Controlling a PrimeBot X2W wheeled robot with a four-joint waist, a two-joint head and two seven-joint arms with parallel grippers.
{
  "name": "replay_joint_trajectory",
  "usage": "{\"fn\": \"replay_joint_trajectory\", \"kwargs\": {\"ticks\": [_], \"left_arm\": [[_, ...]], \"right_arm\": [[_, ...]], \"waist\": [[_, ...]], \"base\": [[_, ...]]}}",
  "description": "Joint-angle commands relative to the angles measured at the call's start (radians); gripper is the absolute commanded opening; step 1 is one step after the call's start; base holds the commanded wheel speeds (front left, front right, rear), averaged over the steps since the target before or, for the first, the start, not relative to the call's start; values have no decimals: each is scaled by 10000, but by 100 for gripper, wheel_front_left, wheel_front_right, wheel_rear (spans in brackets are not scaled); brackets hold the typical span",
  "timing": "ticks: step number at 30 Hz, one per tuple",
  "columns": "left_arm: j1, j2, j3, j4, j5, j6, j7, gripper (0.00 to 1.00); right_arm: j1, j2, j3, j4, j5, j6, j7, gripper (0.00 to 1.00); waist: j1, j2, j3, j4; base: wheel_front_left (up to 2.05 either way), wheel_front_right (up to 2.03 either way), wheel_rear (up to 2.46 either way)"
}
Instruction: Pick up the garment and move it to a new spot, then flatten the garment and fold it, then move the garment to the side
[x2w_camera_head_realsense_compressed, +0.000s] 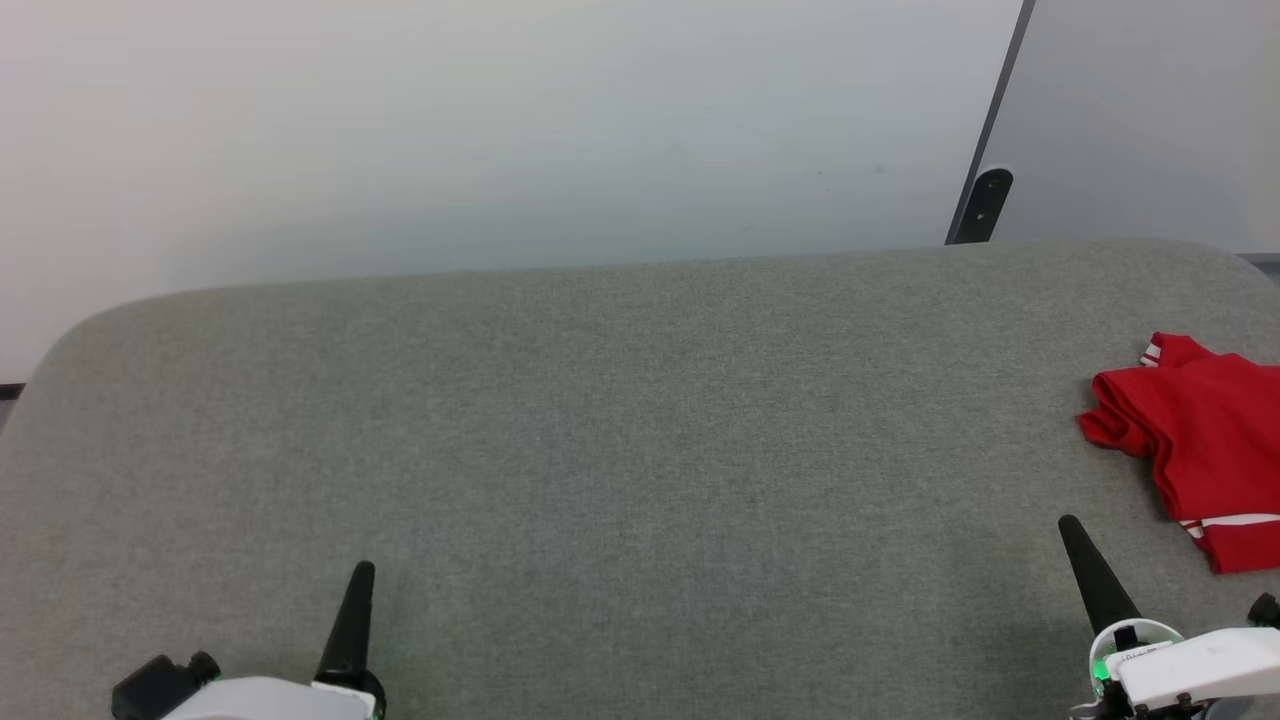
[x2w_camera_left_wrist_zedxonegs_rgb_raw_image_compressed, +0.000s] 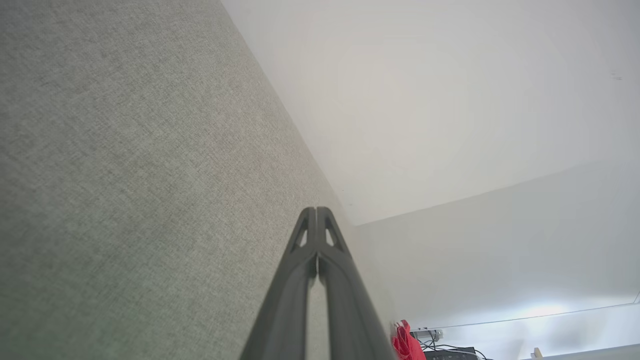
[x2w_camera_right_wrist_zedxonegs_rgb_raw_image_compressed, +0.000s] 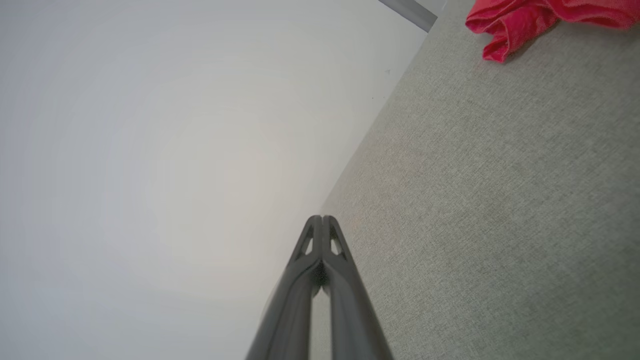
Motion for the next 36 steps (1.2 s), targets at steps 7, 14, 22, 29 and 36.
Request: {"fn": "replay_joint_trajectory", "kwargs": {"ticks": [7,14,22,29,36], "left_arm": [[-361,-49,140,105,-800,-166,170,0],[-536,-113,225,238,-1392,-246,319,0],[-723,-185,320,369,-2015,-331,478,0],[-889,-248,396,487,-2527,-398,622,0],[-1035,-302,474,599,-3002,-473,733,0]], "right_arm": [[-298,15,-52,132,844,-5,-115,0],[-385,28,-68,286,1424,-6,-159,0],[-502,43,-86,449,2045,-7,-215,0],[-587,56,-100,588,2555,-8,-274,0],[-676,69,-110,710,3032,-8,-312,0]], "waist": [[0,0,11,20],[0,0,21,39],[0,0,33,61],[0,0,43,80],[0,0,53,99]], "base": [[0,0,0],[0,0,0],[0,0,0],[0,0,0],[0,0,0]]}}
